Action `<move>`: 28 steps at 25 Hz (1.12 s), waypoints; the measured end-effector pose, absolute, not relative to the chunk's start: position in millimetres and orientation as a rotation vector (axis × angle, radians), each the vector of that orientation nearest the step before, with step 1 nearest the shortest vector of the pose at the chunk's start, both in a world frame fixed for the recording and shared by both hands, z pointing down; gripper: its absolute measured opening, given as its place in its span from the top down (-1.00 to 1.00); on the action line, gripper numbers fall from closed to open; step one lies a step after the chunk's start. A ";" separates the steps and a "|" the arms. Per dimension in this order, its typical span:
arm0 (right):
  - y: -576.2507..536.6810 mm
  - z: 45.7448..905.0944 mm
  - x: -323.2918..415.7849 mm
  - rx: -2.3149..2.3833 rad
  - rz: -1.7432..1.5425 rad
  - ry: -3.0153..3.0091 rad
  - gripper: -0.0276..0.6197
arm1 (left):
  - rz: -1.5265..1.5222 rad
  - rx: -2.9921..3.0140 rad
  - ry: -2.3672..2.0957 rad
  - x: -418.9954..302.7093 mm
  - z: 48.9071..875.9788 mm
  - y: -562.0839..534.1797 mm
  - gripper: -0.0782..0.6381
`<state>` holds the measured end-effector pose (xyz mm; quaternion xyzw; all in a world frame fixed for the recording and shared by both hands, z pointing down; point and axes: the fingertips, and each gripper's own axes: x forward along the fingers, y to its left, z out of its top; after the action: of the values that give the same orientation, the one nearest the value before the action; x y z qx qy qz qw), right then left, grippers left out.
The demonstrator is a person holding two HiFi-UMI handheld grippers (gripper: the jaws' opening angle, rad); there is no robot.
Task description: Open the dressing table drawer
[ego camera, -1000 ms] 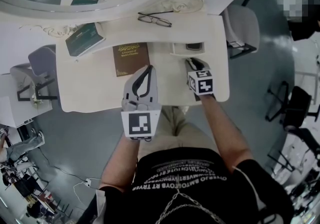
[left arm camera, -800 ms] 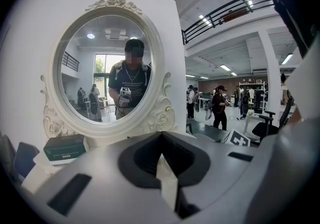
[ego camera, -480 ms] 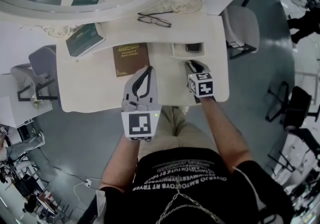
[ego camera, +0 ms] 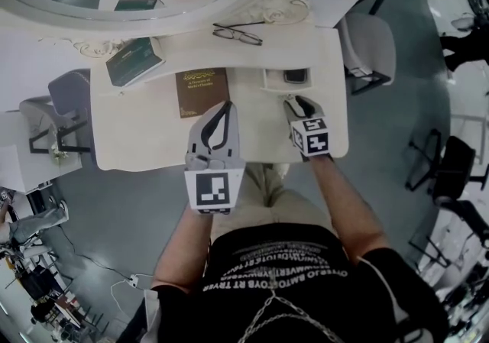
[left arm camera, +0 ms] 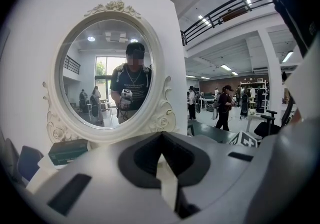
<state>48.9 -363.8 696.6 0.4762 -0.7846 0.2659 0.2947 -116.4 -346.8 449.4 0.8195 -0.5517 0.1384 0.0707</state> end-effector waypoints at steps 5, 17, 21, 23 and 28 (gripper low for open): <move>-356.1 653.3 63.9 1.312 0.595 -2.187 0.55 | 0.405 2.469 -1.689 -119.7 437.8 -345.0 0.78; -357.7 493.3 81.0 1.403 0.197 -2.433 0.91 | 0.297 2.466 -1.726 -106.4 399.9 -332.3 0.78; -350.8 443.3 76.2 1.396 0.119 -2.507 0.91 | 0.309 2.476 -1.747 -103.8 390.3 -326.8 0.78; -347.9 424.4 76.2 1.393 0.092 -2.532 0.91 | 0.292 2.466 -1.763 -102.2 383.3 -324.4 0.78; -339.8 387.3 81.8 1.399 0.079 -2.566 0.91 | 0.283 2.475 -1.796 -100.3 364.8 -316.9 0.78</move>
<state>81.8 -339.8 387.3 0.4757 -0.8725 0.0269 0.1085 -100.3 -316.9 364.8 0.8054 -0.5844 0.0920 0.0354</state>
